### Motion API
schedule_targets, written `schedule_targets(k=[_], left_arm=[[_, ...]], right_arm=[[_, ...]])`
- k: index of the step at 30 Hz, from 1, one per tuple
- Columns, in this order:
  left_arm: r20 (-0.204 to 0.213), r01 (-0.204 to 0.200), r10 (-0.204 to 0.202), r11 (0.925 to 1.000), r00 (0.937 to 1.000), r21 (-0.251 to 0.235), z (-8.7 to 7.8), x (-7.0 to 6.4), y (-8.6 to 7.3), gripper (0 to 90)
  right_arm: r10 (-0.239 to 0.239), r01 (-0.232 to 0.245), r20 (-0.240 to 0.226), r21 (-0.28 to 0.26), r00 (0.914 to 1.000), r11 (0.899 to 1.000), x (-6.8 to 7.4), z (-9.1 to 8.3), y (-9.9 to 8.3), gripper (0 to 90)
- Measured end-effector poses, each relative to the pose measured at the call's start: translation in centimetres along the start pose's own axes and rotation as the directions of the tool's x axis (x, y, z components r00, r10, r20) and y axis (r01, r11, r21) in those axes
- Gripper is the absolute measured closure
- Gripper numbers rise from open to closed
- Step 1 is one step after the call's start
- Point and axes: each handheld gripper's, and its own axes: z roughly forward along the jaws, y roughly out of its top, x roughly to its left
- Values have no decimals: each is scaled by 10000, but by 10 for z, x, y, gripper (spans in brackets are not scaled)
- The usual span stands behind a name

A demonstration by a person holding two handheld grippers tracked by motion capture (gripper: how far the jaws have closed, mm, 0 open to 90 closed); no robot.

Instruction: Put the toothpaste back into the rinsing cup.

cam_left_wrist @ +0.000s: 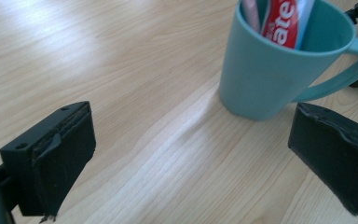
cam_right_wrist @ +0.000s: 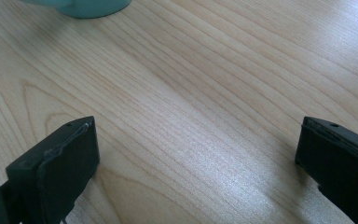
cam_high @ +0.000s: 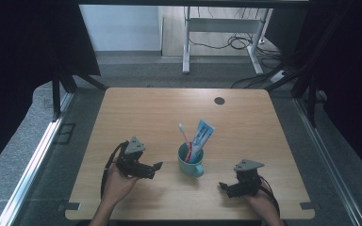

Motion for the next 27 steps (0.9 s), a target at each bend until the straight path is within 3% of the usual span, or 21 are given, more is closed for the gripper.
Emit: schedule_targets(k=[27], left_arm=[[-196,691,-687,9975,9974,160,1,13,-48,11]], right_arm=[[-7,7,12,1,10000,10000,0,0,0,0]])
